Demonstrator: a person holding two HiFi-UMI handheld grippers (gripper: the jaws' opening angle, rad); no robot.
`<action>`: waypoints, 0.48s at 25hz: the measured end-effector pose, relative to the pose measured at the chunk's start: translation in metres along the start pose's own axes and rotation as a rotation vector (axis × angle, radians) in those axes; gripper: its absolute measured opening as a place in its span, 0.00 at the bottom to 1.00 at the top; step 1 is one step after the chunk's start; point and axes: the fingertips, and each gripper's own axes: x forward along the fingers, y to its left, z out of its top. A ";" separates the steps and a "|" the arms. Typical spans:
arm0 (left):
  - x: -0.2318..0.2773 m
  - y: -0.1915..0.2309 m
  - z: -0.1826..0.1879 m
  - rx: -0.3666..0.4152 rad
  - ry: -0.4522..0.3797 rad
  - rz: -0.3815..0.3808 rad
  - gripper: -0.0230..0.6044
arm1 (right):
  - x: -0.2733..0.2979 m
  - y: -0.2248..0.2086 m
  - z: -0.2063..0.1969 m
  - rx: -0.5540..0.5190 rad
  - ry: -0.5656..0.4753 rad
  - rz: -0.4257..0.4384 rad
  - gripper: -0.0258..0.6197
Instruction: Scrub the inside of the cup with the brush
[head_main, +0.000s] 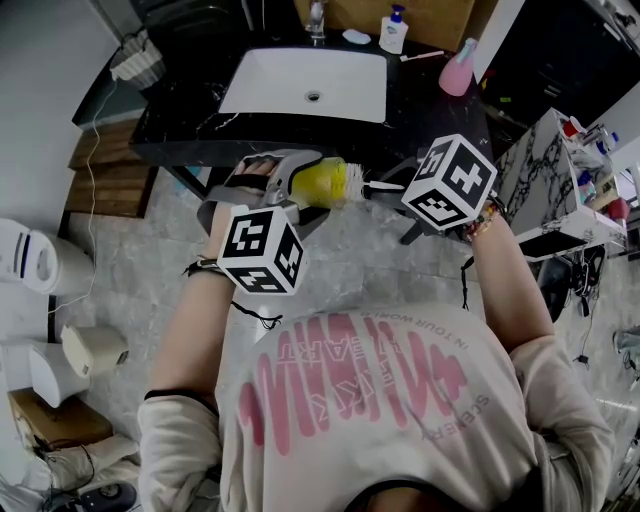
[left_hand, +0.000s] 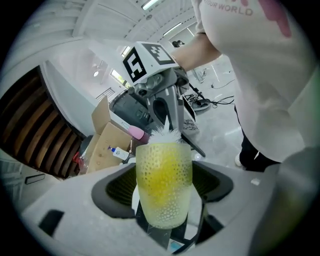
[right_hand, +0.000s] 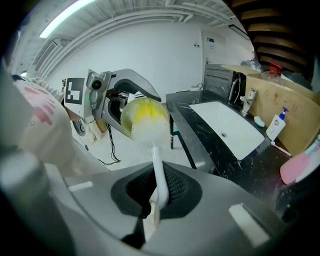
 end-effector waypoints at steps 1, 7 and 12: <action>0.001 0.002 0.000 -0.009 -0.002 0.007 0.59 | 0.001 -0.001 -0.001 0.004 0.003 -0.001 0.06; 0.003 0.018 -0.002 -0.090 -0.006 0.076 0.59 | 0.010 0.003 -0.005 -0.002 0.036 0.006 0.06; 0.014 0.010 -0.019 -0.038 0.092 0.060 0.59 | 0.015 0.016 0.000 -0.029 0.043 0.028 0.06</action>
